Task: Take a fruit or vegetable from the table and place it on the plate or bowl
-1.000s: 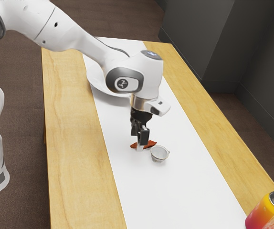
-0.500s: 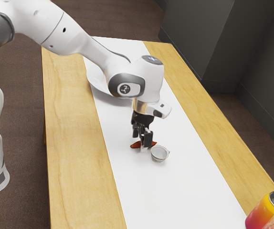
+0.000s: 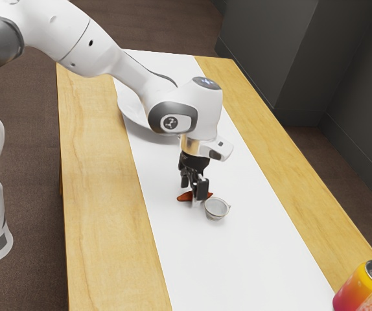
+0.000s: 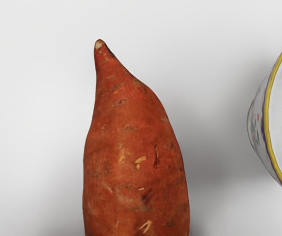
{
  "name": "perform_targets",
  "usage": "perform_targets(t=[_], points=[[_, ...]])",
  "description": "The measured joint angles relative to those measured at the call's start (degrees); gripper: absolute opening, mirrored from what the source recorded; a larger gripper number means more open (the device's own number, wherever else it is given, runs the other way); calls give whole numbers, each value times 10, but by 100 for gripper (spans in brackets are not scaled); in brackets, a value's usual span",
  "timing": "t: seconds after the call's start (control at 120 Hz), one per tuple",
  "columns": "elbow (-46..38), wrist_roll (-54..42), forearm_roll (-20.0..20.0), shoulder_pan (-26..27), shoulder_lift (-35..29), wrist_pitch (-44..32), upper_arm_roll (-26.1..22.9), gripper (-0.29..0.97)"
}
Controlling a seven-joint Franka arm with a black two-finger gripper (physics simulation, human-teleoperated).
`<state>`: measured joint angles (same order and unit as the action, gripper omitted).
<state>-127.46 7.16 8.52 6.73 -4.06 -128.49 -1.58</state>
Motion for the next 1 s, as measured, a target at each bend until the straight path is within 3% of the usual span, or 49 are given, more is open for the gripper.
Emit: perform_targets(t=[0.65, 0.833, 1.0], points=[[6, 5, 2, -9, 17, -11, 0, 32], [7, 6, 3, -26, 17, -11, 0, 16], [21, 5, 2, -16, 17, -10, 21, 15]])
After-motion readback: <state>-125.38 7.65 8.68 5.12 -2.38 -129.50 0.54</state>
